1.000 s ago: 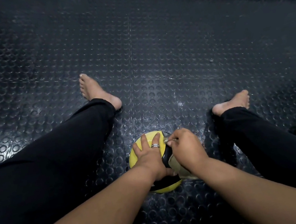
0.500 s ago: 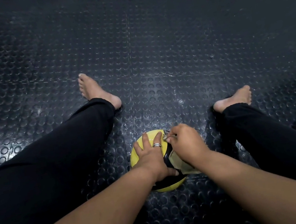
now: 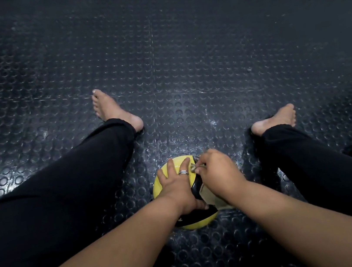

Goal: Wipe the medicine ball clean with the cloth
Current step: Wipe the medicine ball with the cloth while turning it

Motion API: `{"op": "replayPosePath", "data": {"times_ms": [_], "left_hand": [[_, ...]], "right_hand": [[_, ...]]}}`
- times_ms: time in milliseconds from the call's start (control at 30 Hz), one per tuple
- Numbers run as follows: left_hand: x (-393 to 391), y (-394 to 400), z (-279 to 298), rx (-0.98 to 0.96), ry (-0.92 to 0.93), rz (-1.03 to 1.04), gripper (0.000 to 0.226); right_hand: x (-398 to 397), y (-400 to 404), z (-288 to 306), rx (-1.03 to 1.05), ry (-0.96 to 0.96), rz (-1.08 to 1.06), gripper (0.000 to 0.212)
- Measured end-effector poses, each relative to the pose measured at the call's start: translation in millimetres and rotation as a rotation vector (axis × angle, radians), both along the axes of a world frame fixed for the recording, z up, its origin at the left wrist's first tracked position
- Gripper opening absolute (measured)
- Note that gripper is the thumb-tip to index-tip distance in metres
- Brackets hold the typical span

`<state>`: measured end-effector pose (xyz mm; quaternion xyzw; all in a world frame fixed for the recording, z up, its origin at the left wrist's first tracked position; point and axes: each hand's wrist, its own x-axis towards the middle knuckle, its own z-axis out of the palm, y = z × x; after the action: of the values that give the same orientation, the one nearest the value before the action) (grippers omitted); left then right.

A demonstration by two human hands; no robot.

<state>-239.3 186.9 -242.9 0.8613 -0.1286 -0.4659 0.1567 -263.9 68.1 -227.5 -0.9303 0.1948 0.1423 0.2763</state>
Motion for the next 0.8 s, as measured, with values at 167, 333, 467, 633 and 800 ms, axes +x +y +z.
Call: {"op": "replayPosePath", "data": {"times_ms": [167,333,467,633,800], "left_hand": [[-2,0,-2,-0.002,-0.011,-0.01,0.13],[2,9,-5,-0.025,-0.01,-0.001,0.13],[14,11,-10,-0.048,-0.034,0.025,0.131],[27,21,-10,-0.086,-0.007,0.077,0.129],[45,26,-18,-0.182,0.065,0.294,0.099]], "right_hand": [[20,-9,-9,0.059,0.043,-0.156,0.011],[1,-1,-7,0.054,-0.087,-0.026,0.012],[-27,-10,-5,0.265,-0.112,-0.21,0.005],[-55,-29,-31,0.864,-0.072,-0.998,0.022],[-69,-29,-46,1.169,0.13,-1.179,0.018]]}}
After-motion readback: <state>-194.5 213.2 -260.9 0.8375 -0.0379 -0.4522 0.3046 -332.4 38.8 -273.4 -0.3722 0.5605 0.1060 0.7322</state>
